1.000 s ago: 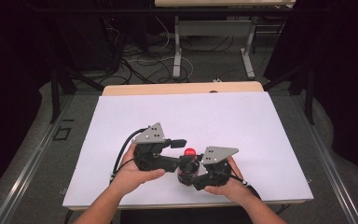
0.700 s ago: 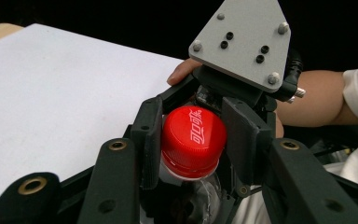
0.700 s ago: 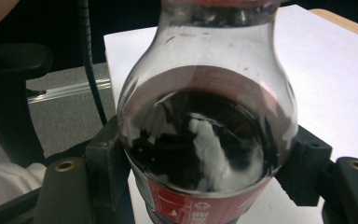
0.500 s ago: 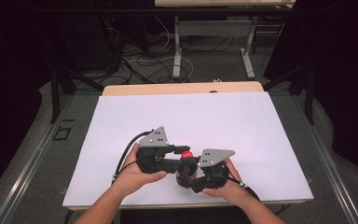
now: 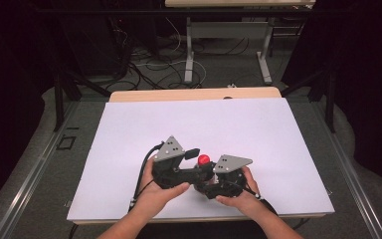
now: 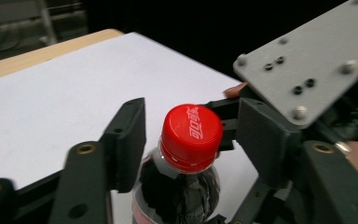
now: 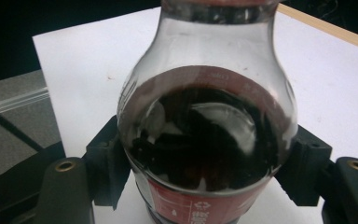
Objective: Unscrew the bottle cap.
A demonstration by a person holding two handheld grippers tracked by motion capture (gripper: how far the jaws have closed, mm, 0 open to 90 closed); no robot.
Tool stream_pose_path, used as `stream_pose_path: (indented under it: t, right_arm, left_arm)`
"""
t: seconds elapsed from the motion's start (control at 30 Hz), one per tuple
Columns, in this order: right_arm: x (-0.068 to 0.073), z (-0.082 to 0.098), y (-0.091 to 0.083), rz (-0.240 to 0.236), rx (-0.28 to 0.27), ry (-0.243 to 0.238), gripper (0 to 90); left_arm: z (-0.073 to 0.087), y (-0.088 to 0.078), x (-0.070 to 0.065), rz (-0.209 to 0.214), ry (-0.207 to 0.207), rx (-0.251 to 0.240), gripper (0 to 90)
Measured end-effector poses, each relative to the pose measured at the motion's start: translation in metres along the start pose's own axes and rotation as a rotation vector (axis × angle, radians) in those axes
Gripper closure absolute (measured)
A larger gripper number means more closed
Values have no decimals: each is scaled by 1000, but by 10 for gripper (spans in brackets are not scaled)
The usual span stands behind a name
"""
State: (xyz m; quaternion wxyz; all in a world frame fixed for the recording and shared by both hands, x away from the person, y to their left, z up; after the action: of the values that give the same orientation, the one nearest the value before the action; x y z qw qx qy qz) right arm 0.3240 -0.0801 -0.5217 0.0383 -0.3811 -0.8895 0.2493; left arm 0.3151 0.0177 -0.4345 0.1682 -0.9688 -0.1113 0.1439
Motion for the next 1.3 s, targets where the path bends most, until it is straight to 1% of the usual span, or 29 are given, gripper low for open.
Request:
stream_pose_path:
  t: [0.07, 0.1, 0.17, 0.2, 0.23, 0.27, 0.33, 0.37, 0.4, 0.43, 0.5, 0.57, 0.63, 0.67, 0.73, 0.77, 0.83, 0.9, 0.93, 0.97, 1.0, 1.03, 1.07, 1.1, 1.13, 1.2, 1.23, 1.27, 1.3]
  right_arm:
    - [1, -2, -2, -37, -10, 12, 293]
    - [2, -2, -4, -58, -17, 7, 293]
    - [6, -4, -6, -94, -28, -7, 293]
    - [8, -4, -7, -112, -32, -22, 293]
    - [9, -4, -8, -123, -28, -34, 293]
    - [11, -5, -7, -128, -47, -47, 293]
    - [14, -4, -9, -159, -34, -57, 293]
    - [16, -4, -9, -167, -42, -61, 293]
    - [17, -4, -8, -176, -42, -64, 293]
    - [18, -3, -9, -180, -32, -69, 293]
    - [20, -2, -8, -181, -33, -70, 293]
    - [19, -2, -7, -170, -30, -62, 293]
    - [16, -3, -6, -135, -25, -49, 294]
    - [15, -3, -5, -112, -18, -35, 294]
    - [12, -4, -3, -46, -28, -17, 294]
    - [11, -4, -2, -15, -28, -12, 294]
    - [9, -4, 0, 45, -16, 2, 294]
    - [8, -2, 1, 74, -3, -1, 294]
    - [7, -2, 1, 73, 7, -1, 293]
    - [7, -2, 2, 75, -4, 7, 293]
    - [7, -2, 2, 68, -7, 16, 293]
    - [6, -1, 2, 64, -5, 10, 293]
    - [6, -1, 2, 53, -6, 7, 293]
    - [6, -1, 1, 43, -6, 18, 293]
    - [5, -1, 1, 33, -11, 26, 293]
    - [5, -1, 0, 8, -8, 17, 293]
    - [5, -2, -1, 1, -21, 16, 293]
    - [5, -2, -1, -8, -20, 14, 293]
    - [7, -2, -2, -31, -23, 12, 293]
  left_arm:
    - [-2, -3, 0, 94, 19, 24, 406]
    - [-3, -4, 0, 140, 31, 33, 410]
    - [-2, -5, 0, 208, 35, 65, 417]
    - [-1, -5, 1, 224, 33, 78, 425]
    - [-1, -4, 2, 226, 41, 83, 437]
    - [0, -5, 2, 242, 49, 98, 450]
    - [3, -4, 2, 279, 51, 112, 515]
    - [4, -4, 1, 300, 52, 112, 534]
    - [5, -3, -1, 315, 59, 112, 575]
    - [6, -3, -1, 316, 64, 121, 594]
    - [7, -4, -2, 294, 69, 128, 602]
    - [6, -3, -2, 244, 60, 109, 605]
    - [5, -1, -1, 166, 50, 83, 607]
    - [4, 0, 0, 113, 56, 70, 607]
    - [4, 4, -3, 13, 33, 43, 608]
    - [4, 5, -4, -39, 13, 22, 608]
    - [5, 9, -5, -107, -7, 3, 607]
    - [6, 12, -6, -144, -21, -3, 607]
    - [6, 13, -6, -151, -17, -2, 606]
    - [6, 13, -6, -150, -19, -8, 605]
    - [6, 13, -5, -144, -20, -9, 603]
    - [6, 13, -5, -136, -18, -4, 593]
    - [6, 12, -5, -126, -16, 0, 554]
    - [6, 11, -4, -122, -14, 2, 505]
    - [5, 8, -4, -100, -5, 1, 472]
    - [3, 3, -4, -63, 9, 2, 446]
    - [2, 0, -3, -39, 21, 18, 426]
    - [0, -2, -4, 5, 21, 29, 417]
    - [-1, -4, -3, 37, 24, 45, 417]
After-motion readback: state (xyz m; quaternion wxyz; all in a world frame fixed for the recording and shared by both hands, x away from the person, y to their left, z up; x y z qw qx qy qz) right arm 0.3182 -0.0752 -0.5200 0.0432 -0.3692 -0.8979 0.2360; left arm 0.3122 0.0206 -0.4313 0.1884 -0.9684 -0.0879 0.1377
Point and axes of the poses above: each handheld gripper's, and its own axes: y roughly forward along the jaws, z roughly out of its underside, x roughly to its left, the point moved 7 cm from there along y, roughly forward along the jaws, and after that the axes turned 15 degrees about z, right-handed, at the moved point
